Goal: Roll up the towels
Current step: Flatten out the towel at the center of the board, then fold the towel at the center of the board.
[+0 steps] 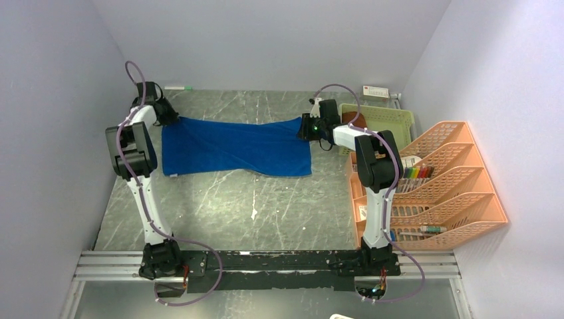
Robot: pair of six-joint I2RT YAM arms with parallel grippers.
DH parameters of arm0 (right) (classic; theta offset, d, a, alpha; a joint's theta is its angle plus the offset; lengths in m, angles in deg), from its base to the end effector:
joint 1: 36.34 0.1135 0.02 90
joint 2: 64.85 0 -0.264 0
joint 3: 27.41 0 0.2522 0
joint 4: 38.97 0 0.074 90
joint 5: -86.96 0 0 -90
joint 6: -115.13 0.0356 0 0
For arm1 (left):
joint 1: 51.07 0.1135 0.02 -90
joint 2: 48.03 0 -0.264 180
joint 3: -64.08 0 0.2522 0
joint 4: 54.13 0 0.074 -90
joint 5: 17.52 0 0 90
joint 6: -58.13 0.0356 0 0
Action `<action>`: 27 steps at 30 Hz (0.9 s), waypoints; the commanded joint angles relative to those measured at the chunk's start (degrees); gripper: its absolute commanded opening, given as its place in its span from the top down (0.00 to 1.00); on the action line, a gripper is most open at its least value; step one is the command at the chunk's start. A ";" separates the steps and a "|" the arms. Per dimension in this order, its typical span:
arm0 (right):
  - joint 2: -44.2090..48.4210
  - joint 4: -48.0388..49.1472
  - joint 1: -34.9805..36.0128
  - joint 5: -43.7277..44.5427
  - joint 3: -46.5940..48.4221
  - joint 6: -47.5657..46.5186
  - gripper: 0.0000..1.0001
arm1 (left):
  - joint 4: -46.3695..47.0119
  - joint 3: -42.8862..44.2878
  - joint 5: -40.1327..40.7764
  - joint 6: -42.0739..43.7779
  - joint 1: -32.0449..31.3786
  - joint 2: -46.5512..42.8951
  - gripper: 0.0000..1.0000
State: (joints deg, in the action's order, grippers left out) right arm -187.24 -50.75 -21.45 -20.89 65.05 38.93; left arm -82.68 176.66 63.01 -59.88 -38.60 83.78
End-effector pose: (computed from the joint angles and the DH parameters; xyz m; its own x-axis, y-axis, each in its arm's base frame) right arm 0.4423 0.1289 0.1388 -0.7356 0.0394 -0.6763 -0.2989 0.8770 0.3761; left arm 0.4967 0.1039 0.1464 -0.5891 -0.6047 -0.5360 -0.4323 0.7963 -0.4232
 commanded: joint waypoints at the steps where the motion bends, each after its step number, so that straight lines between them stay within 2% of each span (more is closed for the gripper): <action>1: -0.81 -6.08 0.05 2.28 -0.17 0.76 0.64 | -11.48 16.70 -6.88 8.10 1.33 8.08 0.92; 5: -2.28 -7.31 0.12 2.23 2.09 0.41 0.64 | -21.07 29.32 -11.50 14.61 3.10 14.17 0.91; 7: -2.73 -7.99 0.06 2.55 3.05 -0.17 0.64 | -19.01 27.46 -14.45 13.58 5.37 13.79 0.91; 10: -3.32 -9.23 0.02 3.35 4.35 -1.10 0.64 | -11.09 19.85 -19.76 9.65 8.01 10.58 0.89; 14: -3.61 -9.95 -0.03 3.11 5.55 -1.62 0.64 | -9.90 20.46 -19.03 8.58 8.36 11.78 0.91; 18: -3.39 -10.19 0.01 2.59 6.17 -2.17 0.64 | -4.16 17.40 -20.00 5.41 8.63 9.85 0.90; 23: -0.62 -8.04 -0.05 1.56 8.60 -5.14 0.35 | -2.79 20.11 -20.37 6.59 8.85 7.23 0.87; 25: -0.11 -8.04 -0.66 2.04 11.40 -5.61 0.33 | -2.00 19.95 -19.87 9.81 8.80 5.39 0.83; 27: -0.67 -8.25 -2.04 0.81 14.27 -5.12 0.32 | -1.58 18.91 -18.70 13.27 8.80 3.71 0.72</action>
State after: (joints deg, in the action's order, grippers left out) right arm -188.86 -59.19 -21.49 -20.12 73.64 35.24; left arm -88.58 195.15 43.73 -52.42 -30.03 94.18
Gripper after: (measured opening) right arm 0.670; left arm 0.201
